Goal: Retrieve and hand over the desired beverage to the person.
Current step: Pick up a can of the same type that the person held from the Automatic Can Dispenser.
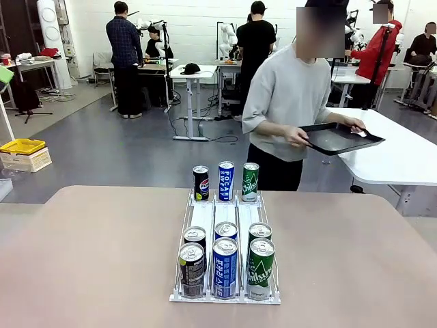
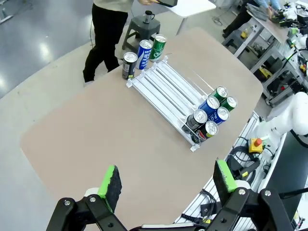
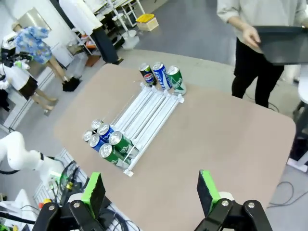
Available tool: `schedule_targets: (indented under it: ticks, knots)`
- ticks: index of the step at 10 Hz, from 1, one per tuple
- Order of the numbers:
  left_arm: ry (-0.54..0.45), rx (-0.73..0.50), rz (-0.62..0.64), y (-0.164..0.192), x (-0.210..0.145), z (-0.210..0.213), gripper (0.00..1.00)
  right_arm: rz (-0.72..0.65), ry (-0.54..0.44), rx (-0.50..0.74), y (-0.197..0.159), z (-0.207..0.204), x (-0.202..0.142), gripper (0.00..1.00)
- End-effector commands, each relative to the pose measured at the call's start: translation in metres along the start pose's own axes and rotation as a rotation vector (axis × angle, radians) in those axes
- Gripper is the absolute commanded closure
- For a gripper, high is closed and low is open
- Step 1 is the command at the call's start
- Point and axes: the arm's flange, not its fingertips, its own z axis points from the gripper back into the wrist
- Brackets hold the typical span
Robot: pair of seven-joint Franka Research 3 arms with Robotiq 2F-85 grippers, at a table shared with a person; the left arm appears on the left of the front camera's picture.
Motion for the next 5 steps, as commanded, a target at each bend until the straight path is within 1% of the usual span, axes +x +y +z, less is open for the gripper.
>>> schedule_targets:
  ticks: [1,2,5]
  knots:
    - [0.047,0.072,0.011,-0.018,0.003,-0.020,0.00,0.026,-0.007,0.037,0.001,-0.006,0.007,0.00]
    - [0.000,0.000,0.000,0.000,0.000,0.000,0.00,0.000,0.000,0.000,0.000,0.000,0.000,0.00]
    - [0.000,0.000,0.000,0.000,0.000,0.000,0.00,0.000,0.000,0.000,0.000,0.000,0.000,0.00]
